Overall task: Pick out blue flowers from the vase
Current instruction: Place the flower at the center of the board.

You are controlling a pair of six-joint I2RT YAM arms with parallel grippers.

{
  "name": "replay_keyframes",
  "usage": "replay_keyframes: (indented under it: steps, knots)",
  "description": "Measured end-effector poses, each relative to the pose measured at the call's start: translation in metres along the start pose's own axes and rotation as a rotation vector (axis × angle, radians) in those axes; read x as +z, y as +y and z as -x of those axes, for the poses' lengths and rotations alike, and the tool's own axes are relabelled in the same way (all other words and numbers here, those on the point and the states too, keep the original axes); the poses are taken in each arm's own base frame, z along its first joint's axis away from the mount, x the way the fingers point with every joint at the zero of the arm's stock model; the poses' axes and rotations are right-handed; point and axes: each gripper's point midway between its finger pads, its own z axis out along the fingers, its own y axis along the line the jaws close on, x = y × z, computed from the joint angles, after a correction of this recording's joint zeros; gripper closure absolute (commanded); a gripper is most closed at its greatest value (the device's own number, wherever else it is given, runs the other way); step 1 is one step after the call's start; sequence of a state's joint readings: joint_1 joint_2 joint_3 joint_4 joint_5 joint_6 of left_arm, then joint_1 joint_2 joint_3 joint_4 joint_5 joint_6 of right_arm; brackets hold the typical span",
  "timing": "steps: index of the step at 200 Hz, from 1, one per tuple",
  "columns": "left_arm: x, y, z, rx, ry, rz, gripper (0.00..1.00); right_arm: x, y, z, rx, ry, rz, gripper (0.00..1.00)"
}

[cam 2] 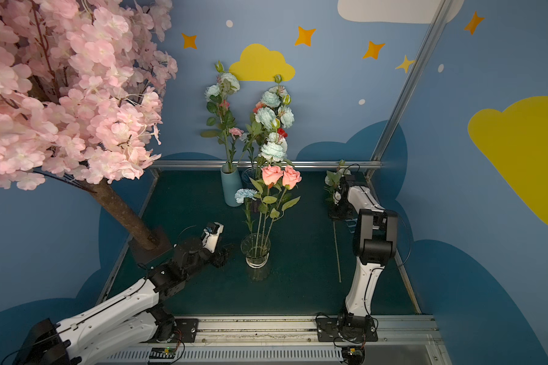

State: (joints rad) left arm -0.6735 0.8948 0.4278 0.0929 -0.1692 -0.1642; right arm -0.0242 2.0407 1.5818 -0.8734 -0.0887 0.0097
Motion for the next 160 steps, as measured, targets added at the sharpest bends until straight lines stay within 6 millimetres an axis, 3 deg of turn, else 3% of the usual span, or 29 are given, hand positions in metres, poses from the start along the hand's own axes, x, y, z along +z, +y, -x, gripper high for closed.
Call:
replay_keyframes:
  steps: [63, 92, 137, 160]
  knots:
    - [0.0, 0.001, 0.0, -0.001, 0.0, 0.002, 0.35, 0.025, -0.001, -0.009, 0.005, 0.07, 0.001, 1.0]
    - [0.0, 0.001, 0.0, -0.002, 0.0, 0.003, 0.35, 0.026, -0.001, -0.01, 0.002, 0.079, 0.001, 0.79]
    - [0.0, 0.001, 0.0, -0.002, 0.0, 0.004, 0.35, 0.023, 0.003, -0.006, -0.005, 0.064, 0.002, 0.59]
    - [0.0, 0.001, 0.0, -0.002, 0.0, 0.003, 0.35, 0.01, 0.013, -0.007, -0.016, 0.004, 0.015, 0.49]
